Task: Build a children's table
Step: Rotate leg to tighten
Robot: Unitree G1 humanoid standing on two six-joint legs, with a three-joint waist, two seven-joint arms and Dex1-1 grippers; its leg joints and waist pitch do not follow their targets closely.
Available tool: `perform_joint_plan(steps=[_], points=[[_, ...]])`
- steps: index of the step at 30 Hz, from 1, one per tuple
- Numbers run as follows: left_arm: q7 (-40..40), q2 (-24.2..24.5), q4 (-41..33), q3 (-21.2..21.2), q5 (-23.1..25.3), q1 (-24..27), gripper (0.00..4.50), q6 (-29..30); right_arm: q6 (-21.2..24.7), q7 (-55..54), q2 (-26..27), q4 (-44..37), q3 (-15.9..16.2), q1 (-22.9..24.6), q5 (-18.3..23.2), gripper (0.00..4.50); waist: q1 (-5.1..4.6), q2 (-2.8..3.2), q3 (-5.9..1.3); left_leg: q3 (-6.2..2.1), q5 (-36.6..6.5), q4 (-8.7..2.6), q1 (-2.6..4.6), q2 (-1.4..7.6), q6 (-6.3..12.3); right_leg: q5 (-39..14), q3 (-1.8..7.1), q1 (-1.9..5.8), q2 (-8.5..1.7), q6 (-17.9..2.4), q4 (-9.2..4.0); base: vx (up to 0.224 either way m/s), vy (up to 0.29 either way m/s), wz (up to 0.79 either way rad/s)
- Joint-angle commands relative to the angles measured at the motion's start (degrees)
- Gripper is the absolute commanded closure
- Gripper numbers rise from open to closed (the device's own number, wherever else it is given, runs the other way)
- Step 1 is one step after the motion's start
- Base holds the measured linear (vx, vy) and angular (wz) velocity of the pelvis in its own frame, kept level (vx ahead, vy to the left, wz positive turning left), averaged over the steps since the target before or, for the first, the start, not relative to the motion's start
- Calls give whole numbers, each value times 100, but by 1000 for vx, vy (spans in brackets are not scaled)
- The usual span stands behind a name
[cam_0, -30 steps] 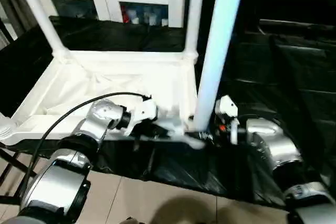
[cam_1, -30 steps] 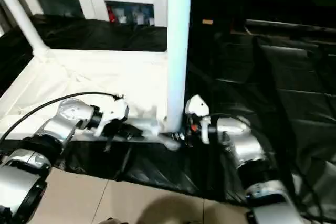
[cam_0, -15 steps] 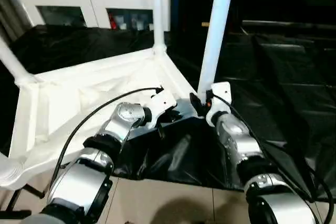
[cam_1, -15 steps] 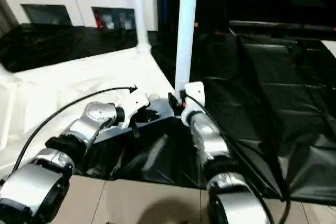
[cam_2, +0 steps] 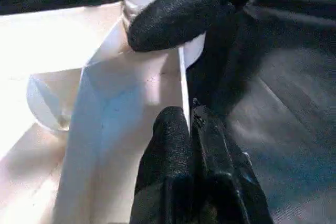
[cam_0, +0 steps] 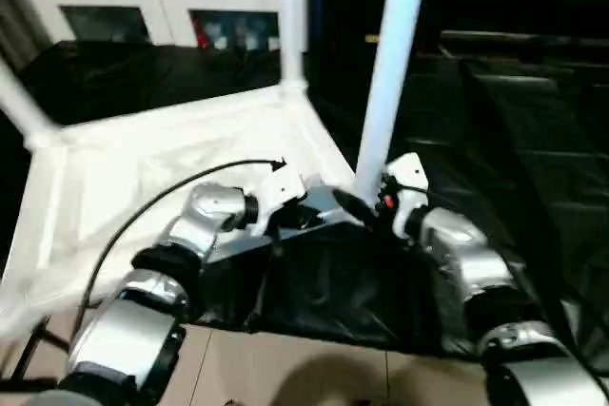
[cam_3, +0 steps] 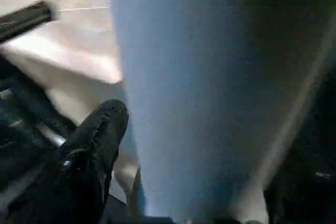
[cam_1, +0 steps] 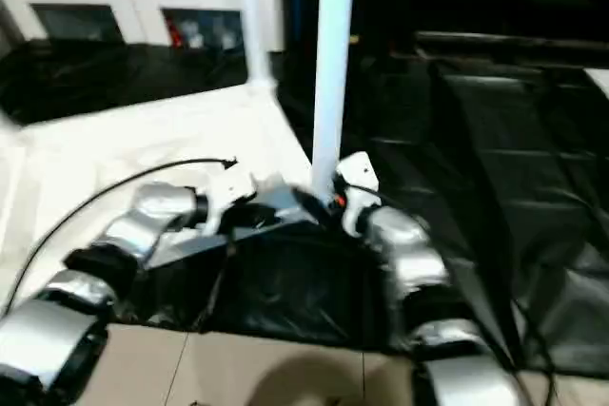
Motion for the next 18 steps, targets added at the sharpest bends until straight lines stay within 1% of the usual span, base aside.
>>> perform_joint_plan(steps=[1,2,3,4,5,6,7,9,12,13,14,15,18], points=[[-318,-52,-121,-160,-3,14,450,-127,36,493,29,-179,305,72,51,79,42,-16,-428,-53,-818,-341,61,228,706,-222,220,298,-317,-1704,-232,0,0,0],[-702,34,-150,-155,-96,27,450,-154,147,1125,-220,-354,386,111,151,79,74,-53,-427,-57,-805,-345,54,212,728,-159,203,349,-302,-1710,-225,0,0,0],[-903,79,-165,-154,-142,33,450,-164,232,1457,-351,-448,421,127,209,94,83,-42,-429,-53,-800,-332,42,211,753,-128,209,345,-314,-1730,-205,0,0,0],[-903,79,-165,-154,-142,33,450,-164,232,1457,-351,-448,421,127,209,113,88,-35,-420,-54,-820,-341,44,215,774,-161,208,343,-312,-1732,-218,0,0,0],[-1068,129,-158,-166,-160,33,450,-179,329,1810,-498,-530,485,144,253,116,103,-40,-411,-54,-885,-347,56,224,765,-252,207,338,-307,-1721,-232,0,0,0],[-1132,153,-152,-178,-172,33,450,-195,367,1961,-563,-569,517,153,262,116,120,-31,-408,-53,-957,-351,62,239,735,-369,218,321,-327,-1705,-235,0,0,0],[-1264,200,-134,-199,-196,27,450,-213,424,2226,-689,-629,595,169,251,125,128,-39,-398,-54,-1011,-359,67,235,702,-470,215,322,-324,-1694,-254,0,0,0],[-1351,236,-123,-209,-210,19,450,-209,527,2421,-775,-700,667,185,258,153,157,-58,-386,-54,-1172,-378,83,244,568,-838,227,309,-336,-1616,-282,0,0,0],[-1518,307,-90,-211,-215,-5,450,-245,643,2768,-922,-785,810,194,232,172,161,-67,-378,-50,-1252,-385,96,244,481,-1037,233,294,-338,-1560,-306,0,0,0],[-1518,307,-90,-211,-215,-5,450,-245,643,2768,-922,-785,810,194,232,172,164,-67,-379,-50,-1232,-381,97,244,474,-1066,237,293,-339,-1542,-310,0,0,0],[-1644,352,-57,-213,-207,-25,450,-240,712,2991,-990,-789,905,182,201,184,169,-66,-376,-52,-1218,-384,100,244,475,-1079,234,291,-336,-1545,-310,0,0,0],[-1675,372,-44,-219,-194,-36,450,-253,711,3044,-997,-767,937,172,178,193,178,-63,-385,-56,-1135,-380,83,245,485,-1037,235,304,-344,-1533,-299,0,0,0],[-1700,381,-38,-214,-187,-40,450,-264,713,3077,-1004,-769,954,172,171,197,185,-71,-394,-59,-1022,-373,73,242,495,-924,234,308,-347,-1535,-282,0,0,0]])
